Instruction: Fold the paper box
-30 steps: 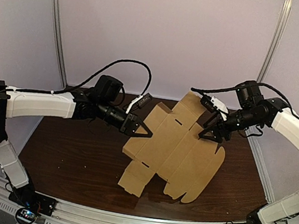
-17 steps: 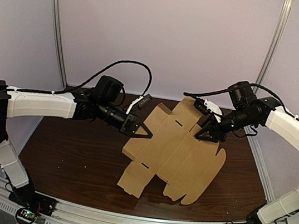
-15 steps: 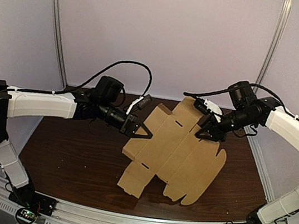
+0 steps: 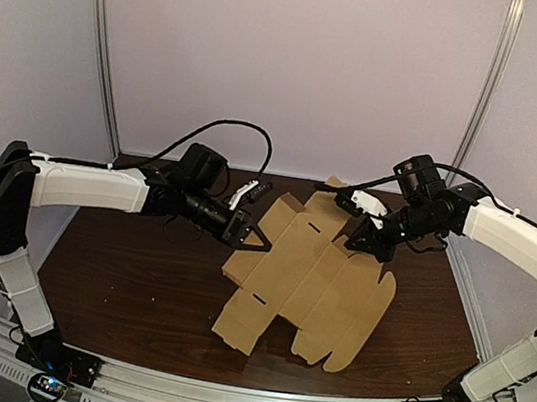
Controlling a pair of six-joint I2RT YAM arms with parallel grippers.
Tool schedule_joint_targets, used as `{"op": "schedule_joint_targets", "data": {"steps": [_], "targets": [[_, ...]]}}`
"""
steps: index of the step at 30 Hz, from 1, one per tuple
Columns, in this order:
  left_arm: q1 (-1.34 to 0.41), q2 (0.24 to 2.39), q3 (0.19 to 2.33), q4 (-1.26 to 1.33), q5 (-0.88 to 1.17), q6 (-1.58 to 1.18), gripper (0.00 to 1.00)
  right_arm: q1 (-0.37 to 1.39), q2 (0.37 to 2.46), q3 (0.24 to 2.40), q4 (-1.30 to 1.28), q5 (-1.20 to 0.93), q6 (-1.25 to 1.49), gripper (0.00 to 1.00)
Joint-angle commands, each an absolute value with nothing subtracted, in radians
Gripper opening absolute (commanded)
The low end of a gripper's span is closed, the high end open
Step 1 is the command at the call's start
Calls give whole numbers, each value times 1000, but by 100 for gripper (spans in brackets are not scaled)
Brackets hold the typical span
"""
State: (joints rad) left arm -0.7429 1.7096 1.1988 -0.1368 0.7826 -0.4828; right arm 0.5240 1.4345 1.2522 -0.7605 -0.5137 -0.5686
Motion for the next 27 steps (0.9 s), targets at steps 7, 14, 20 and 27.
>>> {"op": "schedule_joint_targets", "data": {"steps": [7, 14, 20, 27], "targets": [[-719, 1798, 1254, -194, 472, -538, 37, 551, 1722, 1351, -708, -305, -532, 0], [-707, 1753, 1208, -224, 251, -511, 42, 551, 1835, 1388, -712, -286, -523, 0], [-713, 1836, 1057, 167, 447, -755, 8, 551, 1887, 1386, -704, -270, -518, 0], [-766, 1948, 1148, 172, 471, -766, 0, 551, 1903, 1382, -696, -252, -509, 0]]}}
